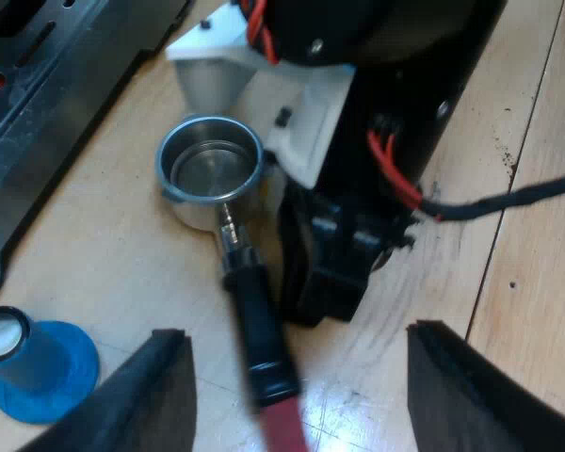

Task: Put the handle in the coffee machine

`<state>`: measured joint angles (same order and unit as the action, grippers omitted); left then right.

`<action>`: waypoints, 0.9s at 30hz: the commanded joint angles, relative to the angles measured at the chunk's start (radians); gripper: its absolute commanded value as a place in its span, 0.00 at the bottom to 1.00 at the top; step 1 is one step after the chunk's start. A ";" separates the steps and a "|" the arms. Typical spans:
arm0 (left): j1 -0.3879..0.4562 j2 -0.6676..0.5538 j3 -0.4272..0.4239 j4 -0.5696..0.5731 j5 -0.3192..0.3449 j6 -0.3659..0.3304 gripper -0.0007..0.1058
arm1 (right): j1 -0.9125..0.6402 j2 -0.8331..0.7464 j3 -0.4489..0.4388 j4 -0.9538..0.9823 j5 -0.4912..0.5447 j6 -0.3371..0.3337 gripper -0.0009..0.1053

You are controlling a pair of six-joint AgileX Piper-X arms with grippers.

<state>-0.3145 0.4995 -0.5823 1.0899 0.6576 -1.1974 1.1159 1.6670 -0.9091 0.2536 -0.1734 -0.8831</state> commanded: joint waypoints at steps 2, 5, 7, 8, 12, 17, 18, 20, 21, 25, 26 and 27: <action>-0.005 0.003 -0.002 -0.011 0.004 -0.010 0.50 | 0.007 0.054 0.016 -0.145 0.066 -0.002 0.01; -0.005 0.003 -0.002 -0.011 0.004 -0.010 0.50 | 0.007 0.054 0.016 -0.176 0.075 -0.002 0.01; -0.005 0.003 -0.002 -0.011 0.004 -0.010 0.50 | 0.007 0.054 0.016 -0.158 0.062 -0.002 0.01; -0.005 0.003 -0.002 -0.011 0.004 -0.010 0.50 | 0.007 0.054 0.016 -0.136 0.050 -0.002 0.01; -0.005 0.003 -0.002 -0.011 -0.002 -0.010 0.50 | 0.023 0.035 0.016 -0.038 0.038 -0.024 0.01; -0.005 0.003 -0.002 -0.011 -0.014 -0.010 0.50 | 0.055 -0.022 0.016 0.076 0.066 -0.085 0.01; -0.005 0.003 -0.002 -0.011 -0.016 -0.010 0.50 | 0.062 -0.038 0.016 0.111 0.078 -0.091 0.01; -0.005 0.003 -0.002 -0.011 -0.017 -0.010 0.50 | 0.066 -0.069 0.016 0.167 0.095 -0.091 0.01; -0.005 0.003 -0.002 -0.011 -0.017 -0.010 0.50 | 0.066 -0.086 0.016 0.195 0.094 -0.091 0.01; -0.005 0.003 -0.002 -0.011 -0.017 -0.010 0.50 | 0.066 -0.146 0.016 0.269 0.123 -0.099 0.01; -0.005 0.003 -0.002 -0.011 -0.017 -0.010 0.50 | 0.066 -0.169 0.016 0.291 0.134 -0.118 0.01; -0.005 0.003 -0.002 -0.011 -0.017 -0.010 0.50 | 0.066 -0.199 0.016 0.314 0.148 -0.143 0.01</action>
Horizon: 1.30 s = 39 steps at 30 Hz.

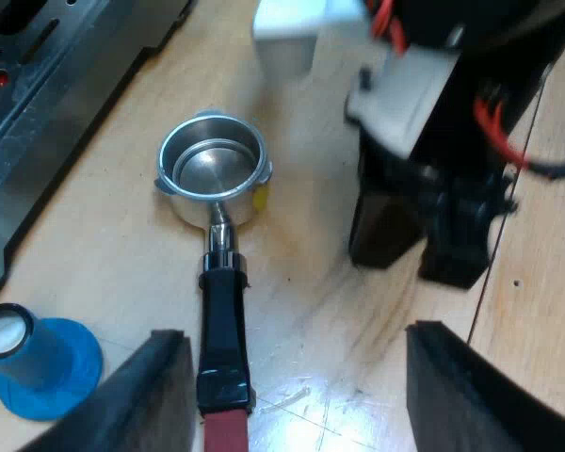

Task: Put the handle in the coffee machine

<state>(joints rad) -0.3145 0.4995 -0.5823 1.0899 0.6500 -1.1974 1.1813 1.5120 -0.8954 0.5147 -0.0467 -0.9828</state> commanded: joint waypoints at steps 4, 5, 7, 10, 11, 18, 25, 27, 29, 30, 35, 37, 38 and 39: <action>-0.005 0.003 -0.002 -0.011 -0.010 -0.010 0.50 | 0.000 -0.116 0.002 0.087 0.047 -0.081 0.01; -0.005 0.003 -0.002 -0.011 -0.010 -0.010 0.50 | 0.000 -0.142 0.002 0.096 0.047 -0.097 0.01; -0.005 0.003 -0.002 -0.011 -0.010 -0.010 0.50 | 0.000 -0.176 0.002 0.106 0.047 -0.123 0.01; -0.005 0.003 -0.002 -0.008 -0.010 -0.010 0.50 | 0.000 -0.232 0.002 0.118 0.047 -0.157 0.01; -0.005 0.003 -0.002 -0.005 -0.010 -0.010 0.50 | 0.000 -0.246 0.002 0.119 0.047 -0.165 0.01; -0.005 0.003 -0.002 0.040 -0.010 -0.010 0.50 | -0.001 -0.335 -0.009 0.154 0.077 -0.166 0.11; -0.005 0.003 -0.002 0.042 -0.010 -0.010 0.50 | -0.001 -0.338 -0.087 0.219 0.096 -0.231 0.61; -0.005 0.003 -0.002 0.042 -0.010 -0.010 0.50 | -0.001 -0.338 -0.122 0.224 0.096 -0.292 0.66; -0.005 0.003 -0.002 0.042 -0.010 -0.010 0.50 | -0.001 -0.338 -0.142 0.224 0.111 -0.327 0.67; -0.005 0.003 -0.002 0.042 -0.010 -0.010 0.50 | -0.001 -0.338 -0.152 0.224 0.133 -0.336 0.67; -0.005 0.003 -0.002 0.025 -0.033 -0.038 0.50 | -0.031 -0.338 -0.200 0.224 0.179 -0.345 0.67; -0.005 0.003 -0.002 0.024 -0.033 -0.040 0.50 | -0.056 -0.338 -0.207 0.224 0.211 -0.345 0.67; -0.005 0.003 -0.002 0.024 -0.033 -0.040 0.50 | -0.074 -0.338 -0.207 0.221 0.231 -0.345 0.67; -0.005 0.003 -0.002 0.024 -0.033 -0.040 0.50 | -0.100 -0.335 -0.207 0.223 0.227 -0.345 0.67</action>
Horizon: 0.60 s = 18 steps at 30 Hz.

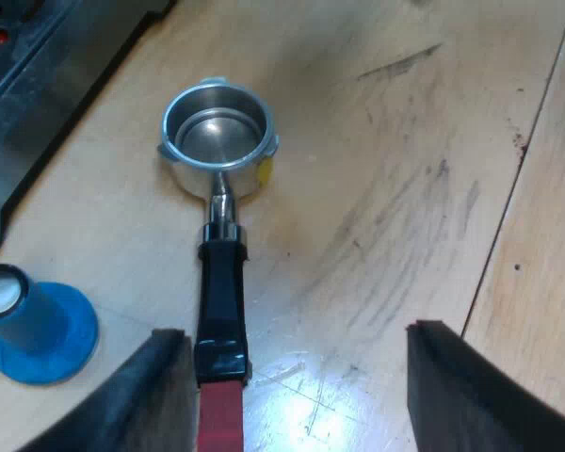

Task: Put the handle in the coffee machine

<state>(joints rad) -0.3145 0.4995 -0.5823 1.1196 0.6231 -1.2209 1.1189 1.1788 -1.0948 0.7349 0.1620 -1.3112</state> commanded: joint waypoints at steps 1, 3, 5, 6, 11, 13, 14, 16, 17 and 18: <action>-0.005 0.003 -0.002 -0.007 -0.006 -0.016 0.50 | -0.054 -0.001 -0.007 0.004 0.015 -0.016 0.67; -0.005 0.003 -0.002 -0.015 -0.006 -0.016 0.51 | -0.097 0.008 -0.007 0.003 -0.001 -0.011 0.67; -0.005 0.003 -0.002 -0.024 -0.006 -0.016 0.55 | -0.125 0.017 -0.007 0.003 -0.016 -0.011 0.67; -0.005 0.003 -0.002 -0.025 -0.006 -0.016 0.58 | -0.138 0.024 -0.007 0.003 -0.023 -0.011 0.67; -0.005 0.003 -0.002 -0.025 -0.006 -0.016 0.65 | -0.171 0.058 -0.007 0.003 -0.076 -0.011 0.67; -0.005 0.003 -0.002 -0.025 -0.006 -0.016 0.65 | -0.177 0.078 -0.007 0.007 -0.103 -0.018 0.69; -0.005 0.003 -0.002 -0.025 -0.006 -0.016 0.65 | -0.177 0.090 -0.007 0.007 -0.108 -0.025 0.75; -0.005 0.003 -0.002 -0.025 -0.006 -0.016 0.65 | -0.177 0.106 -0.007 0.010 -0.108 -0.042 0.87; -0.005 0.003 -0.002 -0.025 -0.006 -0.016 0.65 | -0.177 0.117 -0.007 0.010 -0.108 -0.057 0.93; -0.005 0.003 -0.002 -0.025 -0.006 -0.016 0.65 | -0.177 0.123 -0.007 0.010 -0.108 -0.062 0.96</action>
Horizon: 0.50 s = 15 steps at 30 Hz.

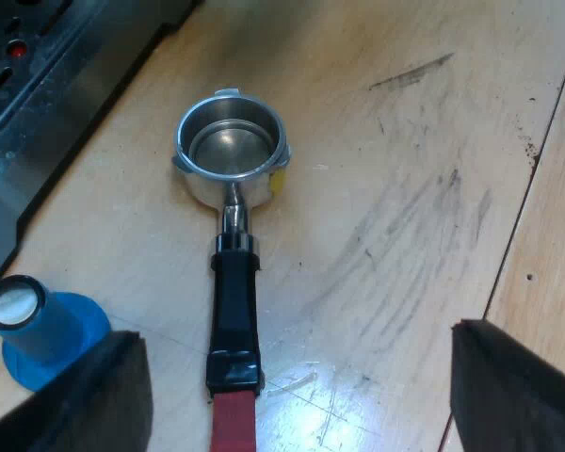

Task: Put the handle in the coffee machine

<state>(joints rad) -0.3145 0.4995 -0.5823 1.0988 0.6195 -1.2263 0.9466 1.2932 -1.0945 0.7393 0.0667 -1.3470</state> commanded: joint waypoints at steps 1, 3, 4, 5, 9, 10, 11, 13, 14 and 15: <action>-0.005 0.003 -0.002 -0.004 -0.003 -0.011 0.65 | -0.004 0.012 -0.008 0.005 -0.012 -0.028 0.98; -0.005 0.003 -0.002 -0.004 -0.003 -0.011 0.65 | -0.004 0.031 -0.008 0.005 -0.012 -0.070 1.00; -0.005 0.003 -0.002 -0.004 -0.003 -0.011 0.65 | -0.004 0.036 -0.008 0.005 -0.012 -0.075 1.00; -0.005 0.003 -0.002 -0.004 -0.003 -0.011 0.65 | -0.004 0.045 -0.008 0.005 -0.012 -0.080 1.00; -0.005 0.003 -0.002 -0.004 -0.003 -0.011 0.65 | -0.004 0.079 -0.008 0.005 -0.027 -0.092 1.00; -0.005 0.003 -0.002 -0.004 -0.003 -0.011 0.65 | -0.004 0.087 -0.008 0.005 -0.030 -0.092 1.00; -0.005 0.003 -0.002 -0.004 -0.003 -0.011 0.65 | -0.004 0.099 -0.008 0.005 -0.036 -0.093 1.00; -0.005 0.003 -0.002 -0.004 -0.003 -0.011 0.65 | -0.004 0.118 -0.008 0.005 -0.044 -0.093 1.00; -0.005 0.003 -0.002 -0.004 -0.003 -0.011 0.65 | -0.004 0.131 -0.008 0.005 -0.044 -0.097 1.00; -0.005 0.003 -0.002 -0.004 -0.003 -0.011 0.65 | -0.004 0.140 -0.008 0.005 -0.046 -0.098 1.00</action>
<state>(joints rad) -0.3145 0.4995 -0.5823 1.0988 0.6195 -1.2263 0.9466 1.4232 -1.0945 0.7423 0.0316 -1.4279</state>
